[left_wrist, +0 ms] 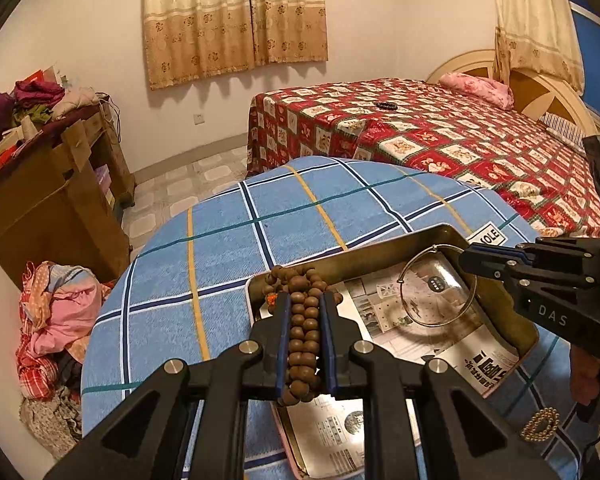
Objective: Organize jewelry
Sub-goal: 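Lower the bangle into the pink tin and open the right gripper while the left releases the beads there, then move both open grippers back to the jewelry pile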
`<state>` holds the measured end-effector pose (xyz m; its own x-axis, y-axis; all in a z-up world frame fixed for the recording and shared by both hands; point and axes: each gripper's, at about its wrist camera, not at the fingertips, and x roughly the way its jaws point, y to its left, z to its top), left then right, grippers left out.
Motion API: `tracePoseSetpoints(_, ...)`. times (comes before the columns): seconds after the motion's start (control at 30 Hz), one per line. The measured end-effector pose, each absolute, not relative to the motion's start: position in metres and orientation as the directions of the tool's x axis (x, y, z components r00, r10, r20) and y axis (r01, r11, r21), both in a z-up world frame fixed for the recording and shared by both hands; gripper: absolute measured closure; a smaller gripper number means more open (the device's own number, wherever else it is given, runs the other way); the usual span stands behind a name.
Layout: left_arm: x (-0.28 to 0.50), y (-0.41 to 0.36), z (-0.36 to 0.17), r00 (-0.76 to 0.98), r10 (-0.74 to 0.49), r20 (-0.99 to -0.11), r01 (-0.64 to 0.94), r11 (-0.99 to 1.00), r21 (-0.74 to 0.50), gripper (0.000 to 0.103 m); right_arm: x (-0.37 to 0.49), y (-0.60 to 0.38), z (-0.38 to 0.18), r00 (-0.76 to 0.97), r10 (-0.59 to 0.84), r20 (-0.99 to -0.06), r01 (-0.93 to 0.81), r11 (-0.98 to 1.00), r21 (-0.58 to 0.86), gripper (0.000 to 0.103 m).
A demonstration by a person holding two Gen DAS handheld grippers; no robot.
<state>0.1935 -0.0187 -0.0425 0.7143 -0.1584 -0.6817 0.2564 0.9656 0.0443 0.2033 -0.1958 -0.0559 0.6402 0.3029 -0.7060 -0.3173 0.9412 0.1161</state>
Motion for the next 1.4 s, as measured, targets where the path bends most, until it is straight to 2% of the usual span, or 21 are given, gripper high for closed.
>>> tracePoseSetpoints(0.17, 0.196, -0.023, -0.044, 0.717, -0.162, -0.678, 0.267, 0.962, 0.053, 0.087, 0.206, -0.195, -0.062, 0.639, 0.287, -0.713, -0.31, 0.945, 0.103, 0.092)
tracePoseSetpoints(0.2, 0.194, -0.026, -0.043, 0.721, -0.154, -0.676, 0.269, 0.961, 0.068, 0.079, 0.205, -0.195, -0.062, 0.641, 0.292, -0.71, -0.309, 0.945, 0.11, 0.09)
tracePoseSetpoints(0.23, 0.194, -0.027, -0.042, 0.726, -0.15, -0.672, 0.267, 0.961, 0.074, 0.054, 0.204, -0.197, -0.061, 0.643, 0.296, -0.706, -0.306, 0.945, 0.118, 0.078)
tracePoseSetpoints(0.27, 0.192, -0.028, -0.041, 0.731, -0.147, -0.666, 0.266, 0.961, 0.08, 0.036, 0.203, -0.197, -0.061, 0.645, 0.295, -0.705, -0.302, 0.946, 0.119, 0.069)
tracePoseSetpoints(0.3, 0.191, -0.027, -0.04, 0.737, -0.138, -0.662, 0.257, 0.962, 0.086, 0.012, 0.202, -0.198, -0.06, 0.65, 0.3, -0.699, -0.303, 0.945, 0.124, 0.058)
tracePoseSetpoints(0.33, 0.187, -0.026, -0.036, 0.757, -0.126, -0.641, 0.236, 0.968, 0.088, 0.011, 0.2, -0.198, -0.058, 0.652, 0.315, -0.689, -0.311, 0.941, 0.136, 0.05)
tracePoseSetpoints(0.4, 0.184, -0.022, -0.033, 0.756, -0.139, -0.639, 0.239, 0.968, 0.073, 0.011, 0.194, -0.198, -0.053, 0.674, 0.291, -0.678, -0.297, 0.948, 0.112, 0.047)
tracePoseSetpoints(0.77, 0.127, 0.014, -0.043, 0.744, -0.077, -0.663, 0.164, 0.984, 0.07, 0.011, 0.151, -0.216, -0.05, 0.688, 0.264, -0.676, -0.255, 0.96, 0.115, 0.046)
tracePoseSetpoints(1.13, 0.053, 0.016, -0.073, 0.695, -0.046, -0.718, 0.165, 0.981, 0.097, 0.011, 0.095, -0.208, -0.064, 0.642, 0.317, -0.698, -0.288, 0.944, 0.163, 0.046)
tracePoseSetpoints(1.4, 0.046, 0.006, -0.092, 0.656, -0.039, -0.754, 0.171, 0.98, 0.098, 0.011, 0.069, -0.184, -0.068, 0.62, 0.347, -0.704, -0.347, 0.926, 0.151, 0.046)
